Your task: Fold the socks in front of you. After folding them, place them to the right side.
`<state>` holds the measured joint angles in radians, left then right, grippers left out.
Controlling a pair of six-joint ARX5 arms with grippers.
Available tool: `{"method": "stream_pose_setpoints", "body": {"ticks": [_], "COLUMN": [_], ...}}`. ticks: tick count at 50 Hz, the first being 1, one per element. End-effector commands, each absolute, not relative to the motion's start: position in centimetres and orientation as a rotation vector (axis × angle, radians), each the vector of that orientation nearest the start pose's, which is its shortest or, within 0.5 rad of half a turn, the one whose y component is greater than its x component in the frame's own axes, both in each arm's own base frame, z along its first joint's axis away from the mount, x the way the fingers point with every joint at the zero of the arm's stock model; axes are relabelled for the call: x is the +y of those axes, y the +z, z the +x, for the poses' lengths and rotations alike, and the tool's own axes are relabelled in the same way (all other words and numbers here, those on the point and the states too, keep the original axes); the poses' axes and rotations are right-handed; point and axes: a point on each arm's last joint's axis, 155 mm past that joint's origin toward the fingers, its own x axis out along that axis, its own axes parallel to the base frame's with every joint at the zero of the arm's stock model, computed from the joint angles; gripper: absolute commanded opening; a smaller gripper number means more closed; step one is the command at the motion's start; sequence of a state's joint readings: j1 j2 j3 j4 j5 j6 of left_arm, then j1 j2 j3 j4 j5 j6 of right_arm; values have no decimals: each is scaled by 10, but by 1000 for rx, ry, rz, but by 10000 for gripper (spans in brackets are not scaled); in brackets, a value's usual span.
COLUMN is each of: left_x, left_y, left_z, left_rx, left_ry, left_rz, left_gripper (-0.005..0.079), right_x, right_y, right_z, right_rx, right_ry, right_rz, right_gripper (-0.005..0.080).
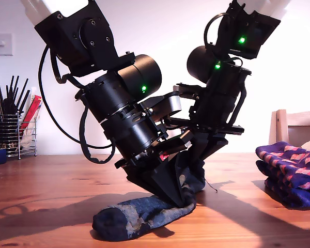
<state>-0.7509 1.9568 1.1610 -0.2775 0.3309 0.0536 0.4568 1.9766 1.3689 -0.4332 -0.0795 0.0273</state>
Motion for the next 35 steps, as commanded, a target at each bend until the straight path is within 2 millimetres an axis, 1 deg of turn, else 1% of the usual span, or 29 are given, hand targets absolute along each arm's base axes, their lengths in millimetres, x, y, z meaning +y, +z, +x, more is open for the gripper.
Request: {"method": "stream_pose_setpoints", "body": {"ticks": [1,3,8,11,14,18,21,28,35], "left_x": [-344,-345,-347,-343,-335,-323,-319,-323,-323], "left_y": [-7,-4,11,17,16,11,10,23,23], "left_z": [283,285,293,300,306,308,311,319,324], "left_rx": [1100,1088,1037,1017,1017,1046,1052,1002,984], "left_ry": [-993,-994,-994,-965,-934,-914,-903,-906,-898], "left_rz": [295,292,280,288,304,320,314,297,296], "left_gripper": [-20,-20,-20,-20,-20,-20,-20,-20,-20], "right_x": [235,235,231,227,222,216,213,210,209], "right_y": [53,53,53,52,49,46,45,44,41], "right_z": [436,437,438,438,437,434,433,432,427], "right_rx": [991,987,990,999,1014,1036,1045,1053,1075], "right_ry": [483,484,476,470,467,462,458,461,466], "right_rz": [-174,-174,-171,-172,-180,-190,-188,-197,-199], "right_gripper": [-13,-13,-13,-13,-13,-13,-13,-13,-13]}}
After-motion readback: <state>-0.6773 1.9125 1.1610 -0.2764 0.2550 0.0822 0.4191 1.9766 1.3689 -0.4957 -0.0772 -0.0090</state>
